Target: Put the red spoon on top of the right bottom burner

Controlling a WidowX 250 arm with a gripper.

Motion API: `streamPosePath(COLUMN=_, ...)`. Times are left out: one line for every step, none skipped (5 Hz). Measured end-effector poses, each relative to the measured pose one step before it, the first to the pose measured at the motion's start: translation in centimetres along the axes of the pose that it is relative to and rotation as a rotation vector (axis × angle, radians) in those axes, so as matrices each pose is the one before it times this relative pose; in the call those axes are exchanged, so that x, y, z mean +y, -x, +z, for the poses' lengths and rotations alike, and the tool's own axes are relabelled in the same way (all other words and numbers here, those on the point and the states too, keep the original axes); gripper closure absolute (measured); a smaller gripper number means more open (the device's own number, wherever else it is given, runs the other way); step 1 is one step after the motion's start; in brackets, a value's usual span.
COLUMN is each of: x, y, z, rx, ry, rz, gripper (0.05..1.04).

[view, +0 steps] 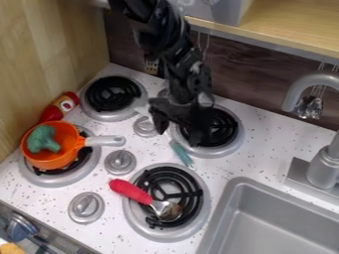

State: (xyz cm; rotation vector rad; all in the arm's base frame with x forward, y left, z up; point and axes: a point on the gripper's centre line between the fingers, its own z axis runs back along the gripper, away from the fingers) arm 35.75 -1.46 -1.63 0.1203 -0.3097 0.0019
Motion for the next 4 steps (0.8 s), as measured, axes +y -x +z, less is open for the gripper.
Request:
streamPosePath(x=-0.15, y=-0.465, z=-0.885, rx=-0.0192, ry=-0.0473, rz=-0.0734, gripper=0.087)
streamPosePath(x=0.681, y=-0.103, z=-0.993, rx=-0.0337, ry=-0.0089, rz=-0.0151, gripper=0.087)
streamPosePath(x=3.274, y=-0.166, z=-1.037, rx=-0.0186, ry=-0.0044, rz=0.0317, gripper=0.087)
streamPosePath(x=2.588, y=-1.333, z=-0.296, rx=-0.0458, ry=-0.0068, rz=-0.0056, gripper=0.087)
